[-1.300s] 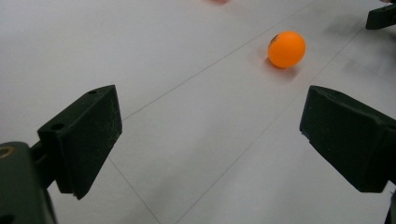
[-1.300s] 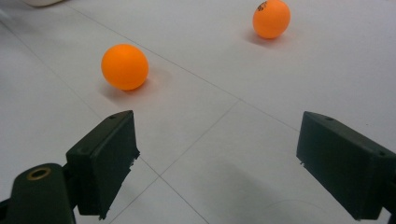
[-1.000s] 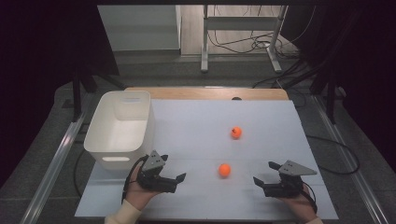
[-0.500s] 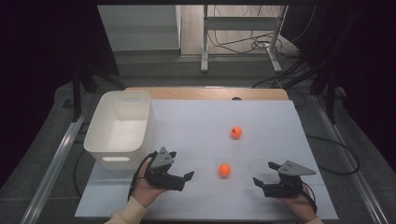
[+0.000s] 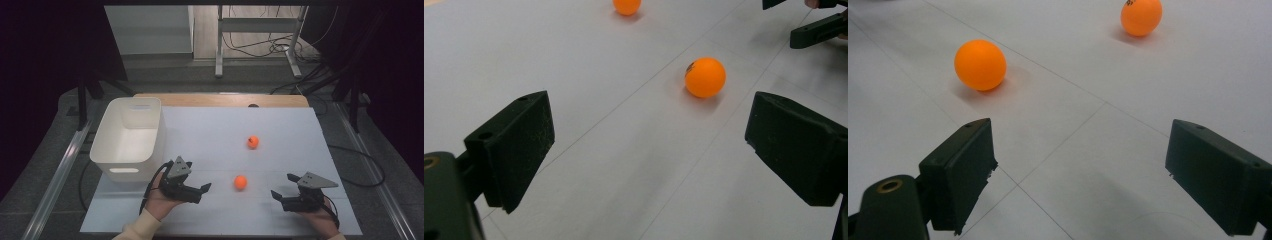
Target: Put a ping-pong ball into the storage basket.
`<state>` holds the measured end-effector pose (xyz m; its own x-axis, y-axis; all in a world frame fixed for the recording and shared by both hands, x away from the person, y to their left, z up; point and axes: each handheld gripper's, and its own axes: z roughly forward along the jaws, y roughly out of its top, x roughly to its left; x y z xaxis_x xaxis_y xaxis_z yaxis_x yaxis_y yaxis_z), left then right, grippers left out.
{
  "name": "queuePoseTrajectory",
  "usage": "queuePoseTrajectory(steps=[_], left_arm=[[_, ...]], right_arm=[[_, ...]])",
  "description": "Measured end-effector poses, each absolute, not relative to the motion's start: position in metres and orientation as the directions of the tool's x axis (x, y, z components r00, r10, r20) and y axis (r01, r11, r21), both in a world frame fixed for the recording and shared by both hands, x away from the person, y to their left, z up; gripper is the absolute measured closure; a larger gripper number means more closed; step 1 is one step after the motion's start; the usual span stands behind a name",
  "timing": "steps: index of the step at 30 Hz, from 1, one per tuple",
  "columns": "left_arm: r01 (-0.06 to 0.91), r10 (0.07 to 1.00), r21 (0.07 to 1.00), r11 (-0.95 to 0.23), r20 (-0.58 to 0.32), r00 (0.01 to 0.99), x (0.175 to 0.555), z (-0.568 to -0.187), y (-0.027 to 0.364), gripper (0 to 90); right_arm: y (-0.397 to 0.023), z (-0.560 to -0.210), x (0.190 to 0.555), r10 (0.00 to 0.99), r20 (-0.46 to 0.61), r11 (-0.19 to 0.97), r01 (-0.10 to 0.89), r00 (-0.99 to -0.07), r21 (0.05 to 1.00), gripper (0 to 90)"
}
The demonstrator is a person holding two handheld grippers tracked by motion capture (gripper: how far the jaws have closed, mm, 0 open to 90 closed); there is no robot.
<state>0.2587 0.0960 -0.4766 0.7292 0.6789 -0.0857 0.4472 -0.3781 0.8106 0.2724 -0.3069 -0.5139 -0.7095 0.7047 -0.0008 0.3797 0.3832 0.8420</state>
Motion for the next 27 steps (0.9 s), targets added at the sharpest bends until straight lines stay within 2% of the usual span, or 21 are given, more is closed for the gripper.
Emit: queuePoseTrajectory(steps=[27], left_arm=[[0.450, 0.641, 0.796, -0.403, -0.106, 0.760, 0.271, -0.476, 0.073, 6.6]], right_arm=[[-0.307, -0.514, 0.272, 0.704, -0.005, 0.387, 0.378, -0.710, 0.841, 12.8]])
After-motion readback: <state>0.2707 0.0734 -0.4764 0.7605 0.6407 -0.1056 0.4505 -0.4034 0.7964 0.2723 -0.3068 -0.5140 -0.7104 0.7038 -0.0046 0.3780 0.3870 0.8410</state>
